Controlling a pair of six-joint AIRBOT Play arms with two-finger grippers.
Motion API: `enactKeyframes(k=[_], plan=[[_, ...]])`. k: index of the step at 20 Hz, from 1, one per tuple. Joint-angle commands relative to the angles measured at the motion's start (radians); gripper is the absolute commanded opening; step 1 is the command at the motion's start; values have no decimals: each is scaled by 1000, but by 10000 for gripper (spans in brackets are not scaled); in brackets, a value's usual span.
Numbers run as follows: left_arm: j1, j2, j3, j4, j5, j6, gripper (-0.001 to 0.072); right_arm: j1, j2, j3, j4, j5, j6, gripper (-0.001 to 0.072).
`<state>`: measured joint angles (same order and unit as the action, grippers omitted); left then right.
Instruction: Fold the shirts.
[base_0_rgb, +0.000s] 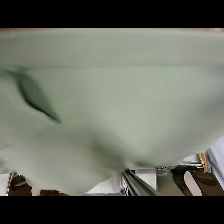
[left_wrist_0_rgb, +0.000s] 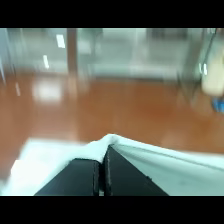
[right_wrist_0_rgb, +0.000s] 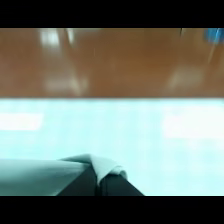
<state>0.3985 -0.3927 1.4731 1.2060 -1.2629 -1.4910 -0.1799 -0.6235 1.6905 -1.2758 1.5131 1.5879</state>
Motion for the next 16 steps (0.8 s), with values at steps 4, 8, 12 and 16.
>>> enactKeyframes(k=[4, 8, 12, 16], plan=[[-6, -146, -485, -166, 179, 77, 25, 3, -118, -417, 113, -270, -53, 27], [-73, -395, -550, -188, 435, 77, 25, 3, -403, -454, 208, -461, -134, 27], [-219, -705, -484, -189, 632, 71, 25, 9, -757, -377, 431, -665, -229, 27], [-266, -1026, -270, -198, 578, 18, 26, 9, -1105, -103, 497, -587, -177, 27]])
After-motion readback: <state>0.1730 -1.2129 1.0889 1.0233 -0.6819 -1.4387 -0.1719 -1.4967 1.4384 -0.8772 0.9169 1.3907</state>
